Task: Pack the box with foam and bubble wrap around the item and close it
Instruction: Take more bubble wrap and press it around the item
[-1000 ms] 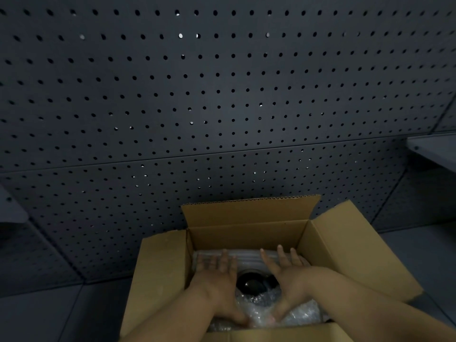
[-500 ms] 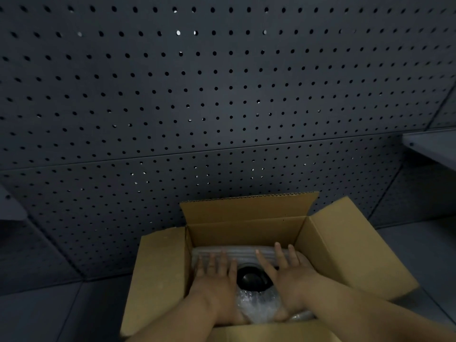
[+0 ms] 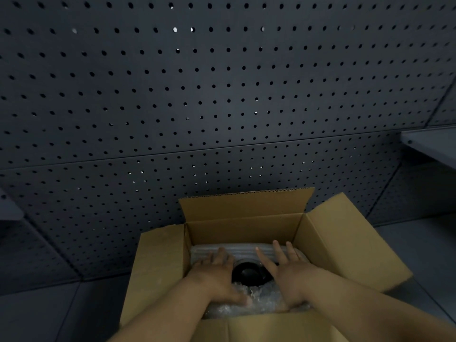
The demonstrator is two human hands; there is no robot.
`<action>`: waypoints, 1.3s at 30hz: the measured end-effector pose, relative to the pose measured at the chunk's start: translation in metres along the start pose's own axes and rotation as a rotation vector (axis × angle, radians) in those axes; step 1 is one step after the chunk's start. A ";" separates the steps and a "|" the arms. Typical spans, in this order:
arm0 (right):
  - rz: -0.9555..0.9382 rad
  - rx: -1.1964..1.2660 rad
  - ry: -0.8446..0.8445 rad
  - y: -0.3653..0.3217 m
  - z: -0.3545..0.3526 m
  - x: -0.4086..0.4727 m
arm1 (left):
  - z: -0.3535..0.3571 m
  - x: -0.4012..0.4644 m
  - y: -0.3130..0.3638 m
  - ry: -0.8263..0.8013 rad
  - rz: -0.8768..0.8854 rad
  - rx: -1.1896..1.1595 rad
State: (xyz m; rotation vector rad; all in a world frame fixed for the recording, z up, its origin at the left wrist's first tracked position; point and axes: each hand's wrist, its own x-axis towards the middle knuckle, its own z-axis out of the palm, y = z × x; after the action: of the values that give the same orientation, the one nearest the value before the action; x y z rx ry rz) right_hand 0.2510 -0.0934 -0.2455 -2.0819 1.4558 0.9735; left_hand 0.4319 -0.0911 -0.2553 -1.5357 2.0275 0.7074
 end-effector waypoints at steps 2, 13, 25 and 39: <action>-0.037 0.100 -0.034 0.011 -0.006 -0.001 | 0.001 0.001 0.000 -0.012 0.009 0.060; 0.009 0.141 0.006 0.009 -0.004 0.005 | 0.009 0.010 0.007 0.071 0.000 0.249; -0.048 0.267 0.013 0.024 0.001 0.007 | 0.015 0.009 -0.004 0.092 0.009 0.130; -0.054 0.209 0.114 0.029 0.006 0.010 | 0.008 0.010 -0.005 0.057 0.017 -0.077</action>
State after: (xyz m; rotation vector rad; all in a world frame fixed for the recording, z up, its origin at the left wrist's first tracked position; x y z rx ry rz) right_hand 0.2247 -0.1061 -0.2550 -2.0404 1.4789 0.6610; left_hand 0.4348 -0.0937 -0.2680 -1.6007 2.0790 0.7652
